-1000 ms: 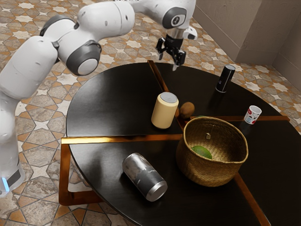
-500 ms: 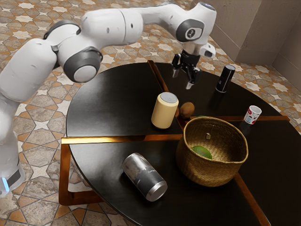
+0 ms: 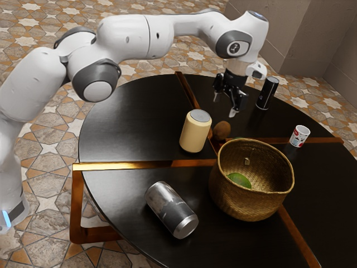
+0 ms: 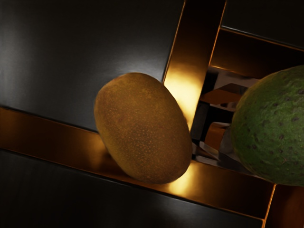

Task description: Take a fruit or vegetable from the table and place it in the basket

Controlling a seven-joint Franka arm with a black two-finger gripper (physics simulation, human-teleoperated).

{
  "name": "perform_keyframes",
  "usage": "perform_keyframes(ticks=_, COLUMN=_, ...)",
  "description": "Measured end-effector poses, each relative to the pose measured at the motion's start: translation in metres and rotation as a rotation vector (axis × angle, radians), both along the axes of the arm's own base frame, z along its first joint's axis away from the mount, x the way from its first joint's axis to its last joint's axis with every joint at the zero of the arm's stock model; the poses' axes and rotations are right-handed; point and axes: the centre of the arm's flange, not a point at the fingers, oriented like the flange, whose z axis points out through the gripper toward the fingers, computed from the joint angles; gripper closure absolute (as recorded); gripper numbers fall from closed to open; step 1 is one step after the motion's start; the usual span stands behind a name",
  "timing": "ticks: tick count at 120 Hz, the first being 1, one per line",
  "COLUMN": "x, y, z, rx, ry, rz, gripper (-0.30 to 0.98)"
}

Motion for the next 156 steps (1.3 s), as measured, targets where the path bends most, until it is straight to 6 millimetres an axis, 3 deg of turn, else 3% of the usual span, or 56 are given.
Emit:
perform_keyframes(ticks=14, x=0.002, y=0.009, z=-0.007, rx=0.003, ry=0.004, rz=0.014, gripper=0.00)
perform_keyframes(ticks=28, x=0.005, y=0.043, z=-0.016, rx=0.009, ry=-0.005, rz=0.060, gripper=0.00)
perform_keyframes(ticks=38, x=0.007, y=0.051, z=-0.019, rx=0.013, ry=-0.012, rz=0.071, gripper=0.00)
perform_keyframes(ticks=70, x=0.013, y=0.057, z=-0.021, rx=0.039, ry=-0.052, rz=0.073, gripper=0.00)
perform_keyframes(ticks=100, x=0.023, y=0.071, z=-0.041, rx=0.079, ry=-0.069, rz=0.083, gripper=0.00)
perform_keyframes(ticks=143, x=0.032, y=0.084, z=-0.049, rx=0.136, ry=-0.121, rz=0.087, gripper=0.00)
perform_keyframes(ticks=156, x=0.038, y=0.057, z=-0.047, rx=0.120, ry=-0.137, rz=0.048, gripper=0.00)
